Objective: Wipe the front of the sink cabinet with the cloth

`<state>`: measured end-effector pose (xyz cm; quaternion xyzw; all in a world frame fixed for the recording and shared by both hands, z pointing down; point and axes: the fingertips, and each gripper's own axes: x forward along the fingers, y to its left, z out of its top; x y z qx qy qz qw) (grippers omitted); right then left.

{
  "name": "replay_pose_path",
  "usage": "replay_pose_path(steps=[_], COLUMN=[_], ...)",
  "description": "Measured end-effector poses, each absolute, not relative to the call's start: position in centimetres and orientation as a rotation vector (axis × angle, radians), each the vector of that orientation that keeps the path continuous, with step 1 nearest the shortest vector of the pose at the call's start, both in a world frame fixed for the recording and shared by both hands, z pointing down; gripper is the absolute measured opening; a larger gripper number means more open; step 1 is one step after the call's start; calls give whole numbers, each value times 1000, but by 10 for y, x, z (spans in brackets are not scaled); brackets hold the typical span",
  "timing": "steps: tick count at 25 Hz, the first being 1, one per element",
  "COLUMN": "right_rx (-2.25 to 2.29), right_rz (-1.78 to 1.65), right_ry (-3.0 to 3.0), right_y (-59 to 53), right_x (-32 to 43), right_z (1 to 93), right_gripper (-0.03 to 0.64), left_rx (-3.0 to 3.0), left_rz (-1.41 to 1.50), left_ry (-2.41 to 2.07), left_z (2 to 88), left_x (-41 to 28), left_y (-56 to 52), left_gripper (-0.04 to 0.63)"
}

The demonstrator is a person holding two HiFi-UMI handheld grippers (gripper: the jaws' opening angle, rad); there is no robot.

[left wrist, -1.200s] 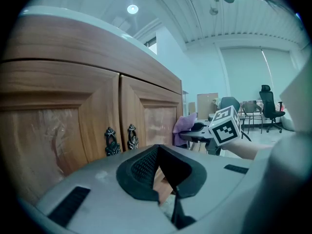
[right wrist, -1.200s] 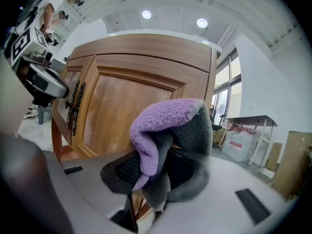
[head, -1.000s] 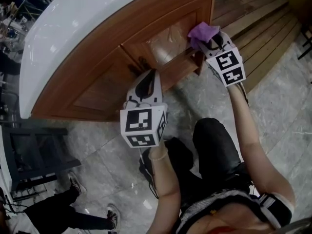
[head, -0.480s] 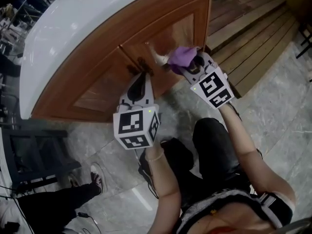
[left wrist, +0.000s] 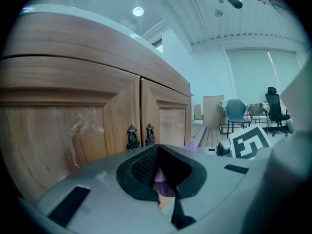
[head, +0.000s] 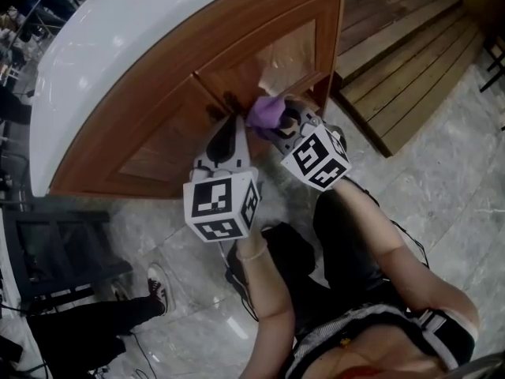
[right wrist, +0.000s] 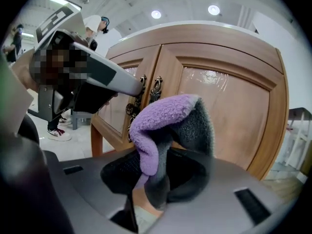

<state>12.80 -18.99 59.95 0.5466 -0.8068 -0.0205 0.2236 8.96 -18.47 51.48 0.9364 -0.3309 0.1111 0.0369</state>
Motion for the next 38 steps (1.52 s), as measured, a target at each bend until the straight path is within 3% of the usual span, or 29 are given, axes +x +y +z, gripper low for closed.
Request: replay_pose_path(steps=[18, 38], right_rx=[1516, 1591], right_rz=[-64, -53], right_ry=[-2217, -2102], right_y=[-203, -206], right_x=[125, 173], right_z=[614, 618], right_gripper=[170, 170], left_rx=[2878, 2901], left_rz=[358, 406], left_ry=[-1003, -950], left_z=[519, 525], left_x=[89, 99], left_y=[-191, -183], left_gripper=[-3, -3])
